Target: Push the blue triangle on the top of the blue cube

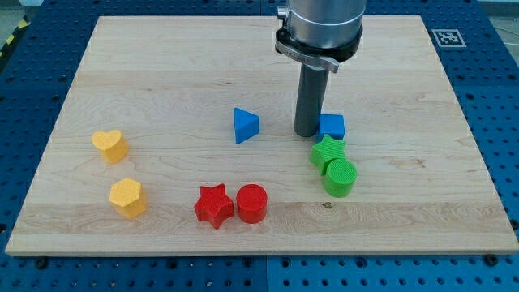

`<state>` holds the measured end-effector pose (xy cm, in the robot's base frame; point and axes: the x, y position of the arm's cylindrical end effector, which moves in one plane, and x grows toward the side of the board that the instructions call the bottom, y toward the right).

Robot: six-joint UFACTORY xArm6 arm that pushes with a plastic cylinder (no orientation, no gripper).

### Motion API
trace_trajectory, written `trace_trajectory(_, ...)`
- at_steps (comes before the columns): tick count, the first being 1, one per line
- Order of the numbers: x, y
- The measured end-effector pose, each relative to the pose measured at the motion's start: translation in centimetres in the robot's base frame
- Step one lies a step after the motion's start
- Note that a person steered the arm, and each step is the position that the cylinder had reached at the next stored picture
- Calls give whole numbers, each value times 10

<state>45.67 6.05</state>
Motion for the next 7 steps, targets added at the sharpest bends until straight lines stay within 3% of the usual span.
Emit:
trace_trajectory(1, -9, -11)
trace_trajectory(2, -38, -47)
trace_trajectory(4, -51, -122)
trace_trajectory(6, -9, -146)
trace_trajectory(7, 10, -126)
